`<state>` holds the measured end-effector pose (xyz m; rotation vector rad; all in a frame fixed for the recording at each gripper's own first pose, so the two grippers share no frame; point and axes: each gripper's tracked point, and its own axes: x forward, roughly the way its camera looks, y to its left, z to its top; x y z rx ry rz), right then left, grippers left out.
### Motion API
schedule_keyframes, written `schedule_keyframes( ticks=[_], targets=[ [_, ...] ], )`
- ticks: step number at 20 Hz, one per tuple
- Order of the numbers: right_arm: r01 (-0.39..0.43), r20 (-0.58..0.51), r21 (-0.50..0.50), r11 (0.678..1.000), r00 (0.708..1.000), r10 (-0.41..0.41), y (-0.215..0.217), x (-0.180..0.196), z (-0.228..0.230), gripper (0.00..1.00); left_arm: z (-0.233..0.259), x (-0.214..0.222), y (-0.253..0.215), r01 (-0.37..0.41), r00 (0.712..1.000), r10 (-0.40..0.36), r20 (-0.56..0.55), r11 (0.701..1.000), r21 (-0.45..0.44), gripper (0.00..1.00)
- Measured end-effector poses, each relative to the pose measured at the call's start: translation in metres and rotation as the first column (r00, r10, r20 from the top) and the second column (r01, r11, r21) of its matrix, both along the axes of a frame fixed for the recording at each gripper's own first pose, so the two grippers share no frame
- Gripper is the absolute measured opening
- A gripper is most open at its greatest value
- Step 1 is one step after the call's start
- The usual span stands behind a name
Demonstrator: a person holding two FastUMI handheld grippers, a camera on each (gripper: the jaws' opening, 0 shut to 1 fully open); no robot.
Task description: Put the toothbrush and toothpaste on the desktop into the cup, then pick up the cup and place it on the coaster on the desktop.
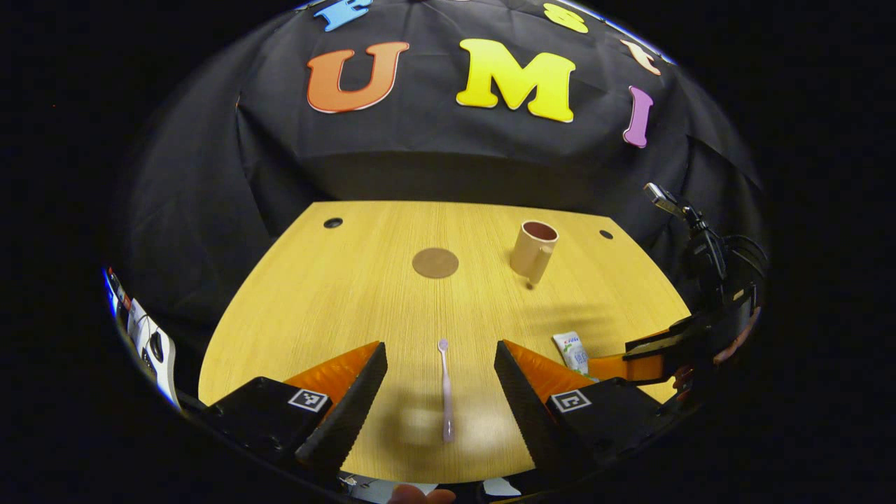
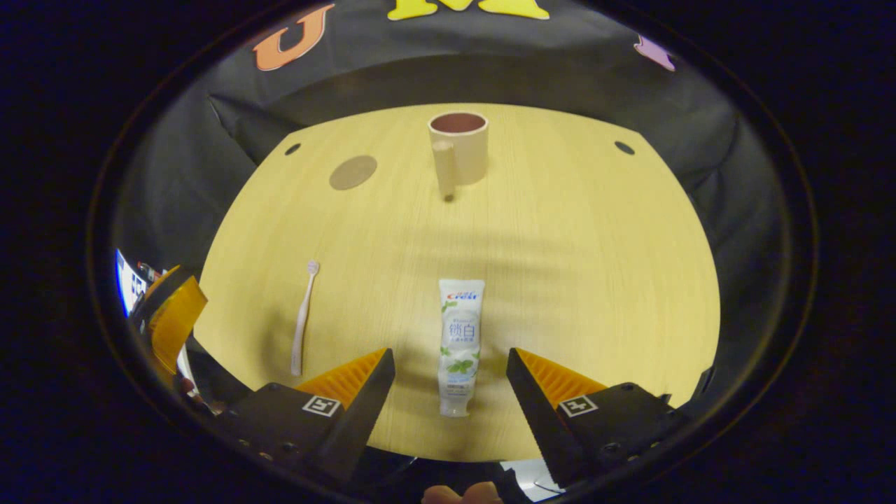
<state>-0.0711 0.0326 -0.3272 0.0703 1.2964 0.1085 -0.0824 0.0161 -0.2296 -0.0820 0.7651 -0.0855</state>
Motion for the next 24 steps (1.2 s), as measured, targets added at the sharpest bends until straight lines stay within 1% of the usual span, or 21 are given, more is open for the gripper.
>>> schedule_keyframes(
  ticks=[3, 6, 8, 12, 14, 16, 17, 20, 21, 23, 24],
  targets=[
    [0.027, -0.090, -0.005, 1.000, 0.996, -0.028, 0.001, -0.007, -0.020, 0.95, -0.011, -0.009, -0.003, 0.006, 0.999, -0.007, -0.053, 1.000, -0.013, 0.99],
    [0.025, -0.164, -0.032, 0.999, 0.986, -0.030, -0.001, -0.014, -0.035, 0.95, -0.018, -0.015, 0.000, -0.009, 0.997, 0.006, -0.082, 1.000, -0.027, 0.99],
    [0.012, -0.194, -0.046, 0.999, 0.981, -0.021, -0.002, -0.018, -0.043, 0.95, -0.021, -0.016, 0.005, -0.019, 0.996, 0.017, -0.091, 0.999, -0.025, 0.99],
    [0.011, -0.218, -0.065, 0.998, 0.976, -0.025, -0.001, -0.012, -0.052, 0.94, -0.025, -0.016, 0.011, -0.036, 0.993, 0.034, -0.110, 0.999, -0.025, 0.99],
    [0.013, -0.244, -0.069, 0.998, 0.969, -0.029, 0.000, -0.015, -0.058, 0.86, -0.027, -0.017, 0.013, -0.039, 0.992, 0.036, -0.118, 0.999, -0.025, 0.99],
    [0.015, -0.263, -0.072, 0.997, 0.964, -0.034, 0.001, -0.018, -0.063, 0.82, -0.028, -0.018, 0.015, -0.038, 0.992, 0.035, -0.125, 0.999, -0.024, 0.99],
    [0.017, -0.266, -0.072, 0.997, 0.963, -0.036, 0.002, -0.018, -0.063, 0.76, -0.029, -0.018, 0.016, -0.038, 0.991, 0.034, -0.129, 0.999, -0.023, 0.99],
    [0.017, -0.278, -0.087, 0.996, 0.960, -0.040, 0.002, -0.019, -0.068, 0.66, -0.035, -0.020, 0.015, -0.035, 0.987, 0.030, -0.156, 0.999, -0.031, 0.99],
    [0.018, -0.283, -0.090, 0.996, 0.958, -0.043, 0.001, -0.020, -0.069, 0.57, -0.036, -0.021, 0.013, -0.030, 0.985, 0.023, -0.169, 0.999, -0.038, 0.99],
    [0.024, -0.286, -0.092, 0.995, 0.957, -0.049, -0.001, -0.017, -0.066, 0.47, -0.041, -0.023, 0.008, -0.015, 0.981, 0.005, -0.194, 0.999, -0.050, 0.99],
    [0.021, -0.291, -0.090, 0.996, 0.956, -0.046, 0.000, -0.020, -0.068, 0.46, -0.044, -0.025, 0.007, -0.009, 0.979, -0.002, -0.204, 0.999, -0.051, 0.99]
  ],
)
